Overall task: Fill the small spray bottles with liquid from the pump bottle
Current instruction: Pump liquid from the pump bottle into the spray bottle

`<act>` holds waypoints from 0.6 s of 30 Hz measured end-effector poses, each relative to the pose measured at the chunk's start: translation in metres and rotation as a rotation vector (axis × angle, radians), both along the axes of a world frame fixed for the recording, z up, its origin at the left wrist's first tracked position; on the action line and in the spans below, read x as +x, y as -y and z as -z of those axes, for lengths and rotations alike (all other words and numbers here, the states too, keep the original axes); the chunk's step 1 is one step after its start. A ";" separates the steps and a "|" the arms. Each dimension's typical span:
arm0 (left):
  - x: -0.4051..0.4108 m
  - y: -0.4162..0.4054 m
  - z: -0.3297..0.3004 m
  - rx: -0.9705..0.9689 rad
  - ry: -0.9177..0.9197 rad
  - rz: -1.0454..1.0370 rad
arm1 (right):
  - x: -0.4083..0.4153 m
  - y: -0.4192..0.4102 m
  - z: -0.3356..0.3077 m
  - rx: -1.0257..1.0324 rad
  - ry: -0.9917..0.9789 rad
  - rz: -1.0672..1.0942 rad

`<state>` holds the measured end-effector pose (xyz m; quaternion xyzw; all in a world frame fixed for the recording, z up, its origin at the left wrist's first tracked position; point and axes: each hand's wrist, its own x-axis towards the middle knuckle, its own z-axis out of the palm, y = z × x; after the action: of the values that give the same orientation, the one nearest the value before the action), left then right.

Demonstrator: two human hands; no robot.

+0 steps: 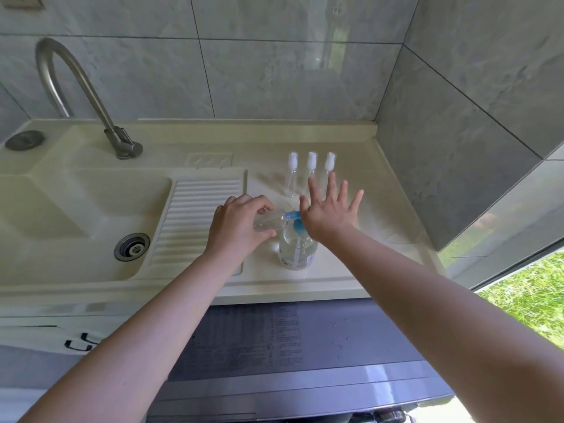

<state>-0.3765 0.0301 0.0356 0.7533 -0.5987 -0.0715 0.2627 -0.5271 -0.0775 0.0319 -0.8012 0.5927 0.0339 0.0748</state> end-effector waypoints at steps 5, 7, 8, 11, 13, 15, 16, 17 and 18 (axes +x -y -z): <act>0.002 -0.001 -0.003 0.001 0.014 0.000 | 0.000 0.005 -0.008 -0.076 -0.122 -0.048; 0.001 0.000 -0.002 0.001 0.017 -0.002 | 0.000 0.003 -0.005 -0.021 -0.080 -0.039; 0.000 0.000 -0.002 0.000 0.015 -0.005 | 0.000 0.001 -0.004 0.004 -0.058 -0.032; 0.000 0.000 -0.001 -0.002 0.015 -0.011 | -0.001 0.001 -0.004 -0.005 -0.059 -0.028; 0.000 -0.001 -0.001 -0.003 0.016 -0.013 | -0.001 0.003 -0.008 -0.032 -0.079 -0.026; 0.001 0.000 -0.001 -0.005 0.022 -0.013 | 0.000 0.004 -0.010 -0.045 -0.104 -0.034; 0.001 -0.001 -0.001 -0.004 0.021 -0.013 | 0.000 0.004 -0.009 -0.039 -0.111 -0.035; 0.001 -0.001 0.000 -0.006 0.016 -0.012 | 0.000 0.004 -0.008 -0.028 -0.110 -0.036; 0.001 -0.001 0.001 -0.008 0.011 -0.012 | 0.000 0.003 -0.007 -0.014 -0.098 -0.038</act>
<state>-0.3752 0.0312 0.0350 0.7563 -0.5958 -0.0633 0.2626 -0.5274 -0.0807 0.0389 -0.8102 0.5807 0.0701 0.0393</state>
